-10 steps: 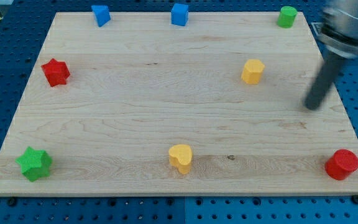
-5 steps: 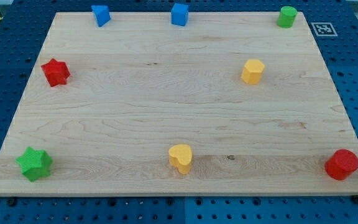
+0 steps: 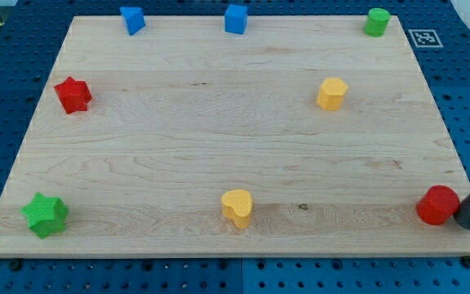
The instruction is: Push the red circle towards the yellow hexagon
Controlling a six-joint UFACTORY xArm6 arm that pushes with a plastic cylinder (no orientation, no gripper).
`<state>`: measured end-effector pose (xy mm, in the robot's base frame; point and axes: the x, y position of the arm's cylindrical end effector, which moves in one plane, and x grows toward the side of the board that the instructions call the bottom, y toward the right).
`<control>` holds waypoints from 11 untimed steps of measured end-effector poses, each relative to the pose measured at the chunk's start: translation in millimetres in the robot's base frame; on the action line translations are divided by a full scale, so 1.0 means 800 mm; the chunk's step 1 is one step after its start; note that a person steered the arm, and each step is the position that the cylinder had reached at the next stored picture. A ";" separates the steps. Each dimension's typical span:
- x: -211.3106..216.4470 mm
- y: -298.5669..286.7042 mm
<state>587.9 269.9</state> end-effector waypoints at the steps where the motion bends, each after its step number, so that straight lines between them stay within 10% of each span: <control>1: -0.001 -0.028; 11: -0.072 -0.173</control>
<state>530.5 131.5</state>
